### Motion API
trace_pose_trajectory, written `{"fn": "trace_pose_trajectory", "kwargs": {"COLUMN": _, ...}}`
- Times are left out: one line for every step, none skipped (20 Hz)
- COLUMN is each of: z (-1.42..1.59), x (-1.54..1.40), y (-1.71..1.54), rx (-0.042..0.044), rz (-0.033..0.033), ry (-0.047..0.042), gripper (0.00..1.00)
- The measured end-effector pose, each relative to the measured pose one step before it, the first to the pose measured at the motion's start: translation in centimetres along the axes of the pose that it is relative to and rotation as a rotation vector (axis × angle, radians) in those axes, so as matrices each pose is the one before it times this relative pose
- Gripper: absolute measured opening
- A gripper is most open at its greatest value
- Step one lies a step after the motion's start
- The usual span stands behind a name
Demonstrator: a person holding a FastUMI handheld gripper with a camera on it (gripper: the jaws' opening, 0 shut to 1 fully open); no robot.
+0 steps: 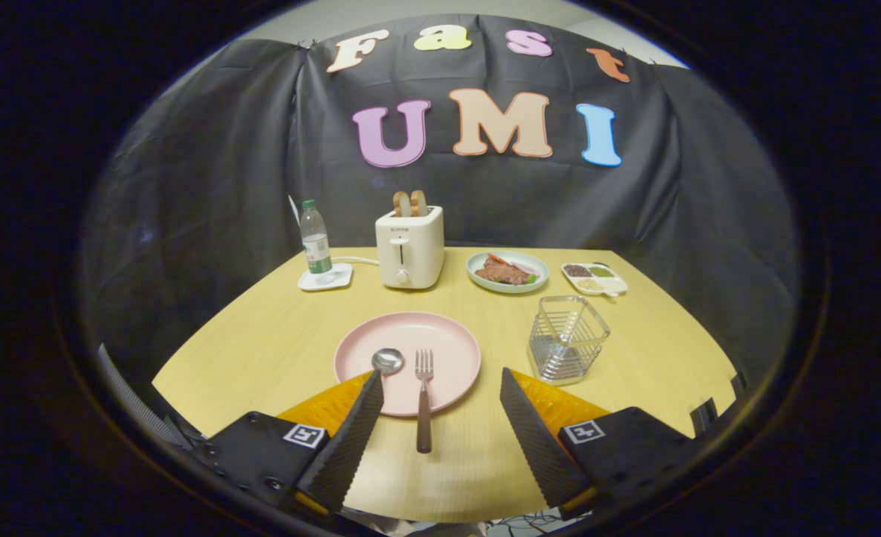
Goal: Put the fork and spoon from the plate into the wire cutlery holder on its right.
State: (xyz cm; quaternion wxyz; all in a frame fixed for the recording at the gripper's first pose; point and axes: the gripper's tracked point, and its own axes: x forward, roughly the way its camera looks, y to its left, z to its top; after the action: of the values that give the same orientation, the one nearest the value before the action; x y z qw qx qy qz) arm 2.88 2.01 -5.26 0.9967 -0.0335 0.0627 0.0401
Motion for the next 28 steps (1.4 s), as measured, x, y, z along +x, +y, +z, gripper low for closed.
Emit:
{"fn": "trace_pose_trajectory", "kwargs": {"z": -0.622, "x": 0.517, "y": 0.071, "rx": -0.0022, "rz": 0.00272, "ry": 0.01249, "gripper": 0.99}}
{"fn": "trace_pose_trajectory", "kwargs": {"z": -0.508, "x": 0.445, "y": 0.016, "rx": -0.00287, "rz": 0.00456, "ry": 0.01332, "gripper": 0.99}}
{"fn": "trace_pose_trajectory", "kwargs": {"z": -0.625, "x": 0.539, "y": 0.002, "rx": -0.004, "rz": 0.0022, "ry": 0.01415, "gripper": 0.99}}
{"fn": "trace_pose_trajectory", "kwargs": {"z": -0.608, "x": 0.533, "y": 0.011, "rx": -0.00394, "rz": 0.00238, "ry": 0.01563, "gripper": 0.99}}
{"fn": "trace_pose_trajectory", "kwargs": {"z": -0.598, "x": 0.471, "y": 0.023, "rx": -0.00175, "rz": 0.00304, "ry": 0.0146, "gripper": 0.99}}
{"fn": "trace_pose_trajectory", "kwargs": {"z": -0.506, "x": 0.466, "y": 0.034, "rx": 0.00101, "rz": 0.00346, "ry": 0.014, "gripper": 0.99}}
{"fn": "trace_pose_trajectory", "kwargs": {"z": -0.56, "x": 0.426, "y": -0.017, "rx": 0.00396, "rz": 0.00377, "ry": 0.01365, "gripper": 0.99}}
{"fn": "trace_pose_trajectory", "kwargs": {"z": -0.417, "x": 0.535, "y": -0.086, "rx": 0.00399, "rz": 0.0014, "ry": 0.0112, "gripper": 0.99}}
{"fn": "trace_pose_trajectory", "kwargs": {"z": -0.481, "x": 0.333, "y": -0.004, "rx": 0.0038, "rz": 0.00136, "ry": 0.01498, "gripper": 0.99}}
{"fn": "trace_pose_trajectory", "kwargs": {"z": -0.539, "x": 0.363, "y": -0.04, "rx": 0.00196, "rz": 0.00037, "ry": 0.01808, "gripper": 0.98}}
{"fn": "trace_pose_trajectory", "kwargs": {"z": -0.506, "x": 0.46, "y": 0.006, "rx": 0.00186, "rz": 0.00498, "ry": 0.01767, "gripper": 0.97}}
{"fn": "trace_pose_trajectory", "kwargs": {"z": -0.333, "x": 0.298, "y": 0.065, "rx": -0.00099, "rz": 0.00535, "ry": 0.01634, "gripper": 0.97}}
{"fn": "trace_pose_trajectory", "kwargs": {"z": -0.256, "x": 0.158, "y": 0.161, "rx": -0.00343, "rz": 0.00276, "ry": 0.00984, "gripper": 0.96}}
{"fn": "trace_pose_trajectory", "kwargs": {"z": -0.1, "x": 0.493, "y": 0.152, "rx": -0.00533, "rz": 0.00508, "ry": 0.00829, "gripper": 0.91}}
{"fn": "trace_pose_trajectory", "kwargs": {"z": -0.083, "x": -0.044, "y": 0.366, "rx": -0.00403, "rz": 0.01179, "ry": 0.00884, "gripper": 0.85}}
{"fn": "trace_pose_trajectory", "kwargs": {"z": -0.108, "x": 0.226, "y": 0.28, "rx": -0.00432, "rz": 0.00942, "ry": 0.00815, "gripper": 0.79}}
{"fn": "trace_pose_trajectory", "kwargs": {"z": -0.183, "x": 0.058, "y": 0.187, "rx": -0.00555, "rz": 0.00784, "ry": 0.00738, "gripper": 0.74}}
{"fn": "trace_pose_trajectory", "kwargs": {"z": -0.13, "x": 0.33, "y": 0.04, "rx": -0.00983, "rz": 0.00037, "ry": 0.00893, "gripper": 0.68}}
{"fn": "trace_pose_trajectory", "kwargs": {"z": -0.18, "x": -0.289, "y": 0.381, "rx": -0.0009, "rz": 0.00907, "ry": 0.00866, "gripper": 0.62}}
{"fn": "trace_pose_trajectory", "kwargs": {"z": -0.182, "x": 0.326, "y": 0.055, "rx": -0.00156, "rz": 0.00709, "ry": 0.00902, "gripper": 0.57}}
{"fn": "trace_pose_trajectory", "kwargs": {"z": -0.084, "x": 0.284, "y": 0.201, "rx": 0.00277, "rz": 0.01056, "ry": 0.00785, "gripper": 0.51}}
{"fn": "trace_pose_trajectory", "kwargs": {"z": 0.234, "x": -0.102, "y": 0.025, "rx": 0.00079, "rz": 0.00105, "ry": 0.00804, "gripper": 0.45}}
{"fn": "trace_pose_trajectory", "kwargs": {"z": -0.305, "x": 0.709, "y": -0.601, "rx": 0.00355, "rz": -0.02703, "ry": 0.00584, "gripper": 0.37}}
{"fn": "trace_pose_trajectory", "kwargs": {"z": 0.038, "x": -0.566, "y": 0.042, "rx": 0.01217, "rz": 0.00163, "ry": 0.00036, "gripper": 0.28}}
{"fn": "trace_pose_trajectory", "kwargs": {"z": -0.1, "x": -0.074, "y": 0.074, "rx": 0.01098, "rz": 0.00154, "ry": 0.01177, "gripper": 0.2}}
{"fn": "trace_pose_trajectory", "kwargs": {"z": 0.16, "x": -0.215, "y": -0.011, "rx": 0.00421, "rz": -0.00014, "ry": 0.0013, "gripper": 0.19}}
{"fn": "trace_pose_trajectory", "kwargs": {"z": -0.013, "x": 0.192, "y": 0.072, "rx": -0.00539, "rz": -0.00606, "ry": 0.00345, "gripper": 0.16}}
{"fn": "trace_pose_trajectory", "kwargs": {"z": 0.062, "x": -0.154, "y": -0.033, "rx": -0.00876, "rz": 0.00201, "ry": -0.00202, "gripper": 0.14}}
